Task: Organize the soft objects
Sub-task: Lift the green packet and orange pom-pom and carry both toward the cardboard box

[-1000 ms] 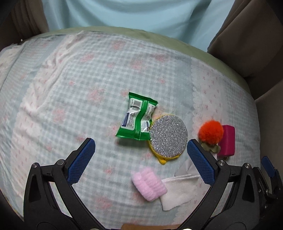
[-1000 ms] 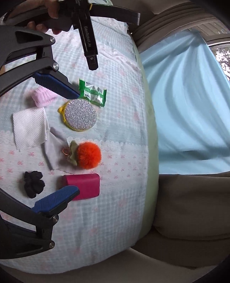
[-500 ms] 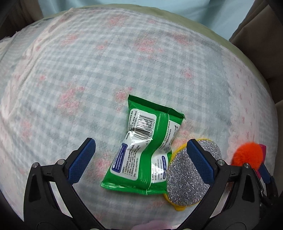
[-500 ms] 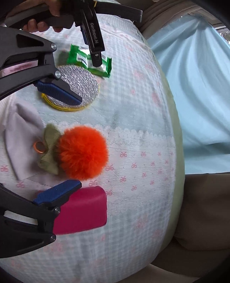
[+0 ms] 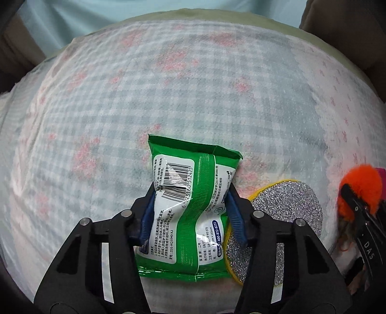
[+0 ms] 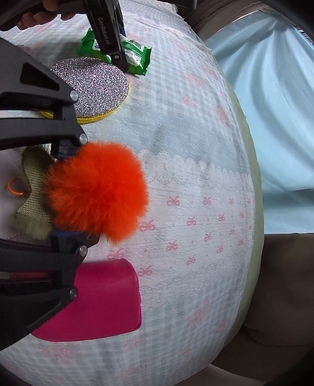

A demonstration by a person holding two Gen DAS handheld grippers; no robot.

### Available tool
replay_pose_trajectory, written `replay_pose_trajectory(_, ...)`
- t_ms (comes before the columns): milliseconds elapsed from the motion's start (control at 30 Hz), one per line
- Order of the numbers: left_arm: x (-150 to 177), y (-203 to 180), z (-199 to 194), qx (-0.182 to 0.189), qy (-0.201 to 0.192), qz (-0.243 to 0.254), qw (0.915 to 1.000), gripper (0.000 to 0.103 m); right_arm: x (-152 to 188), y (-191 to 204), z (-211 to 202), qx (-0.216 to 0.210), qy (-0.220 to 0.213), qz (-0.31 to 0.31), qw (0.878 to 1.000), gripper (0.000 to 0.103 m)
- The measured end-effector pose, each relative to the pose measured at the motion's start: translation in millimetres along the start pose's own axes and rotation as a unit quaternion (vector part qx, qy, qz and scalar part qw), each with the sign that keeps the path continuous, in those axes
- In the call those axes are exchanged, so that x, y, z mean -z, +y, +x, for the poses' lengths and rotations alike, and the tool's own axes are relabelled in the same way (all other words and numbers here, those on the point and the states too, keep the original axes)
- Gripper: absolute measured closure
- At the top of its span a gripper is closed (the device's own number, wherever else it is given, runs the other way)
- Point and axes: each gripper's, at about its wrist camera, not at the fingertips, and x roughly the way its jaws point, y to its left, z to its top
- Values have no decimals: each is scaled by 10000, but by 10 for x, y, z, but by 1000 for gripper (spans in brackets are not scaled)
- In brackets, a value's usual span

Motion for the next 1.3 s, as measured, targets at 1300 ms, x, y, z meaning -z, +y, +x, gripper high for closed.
replay_pose_trajectory(1300, 870, 266, -3415, 996, -1084, -228, 9888, 66, 80, 343, -3128, 120, -636, 10, 9979, 68)
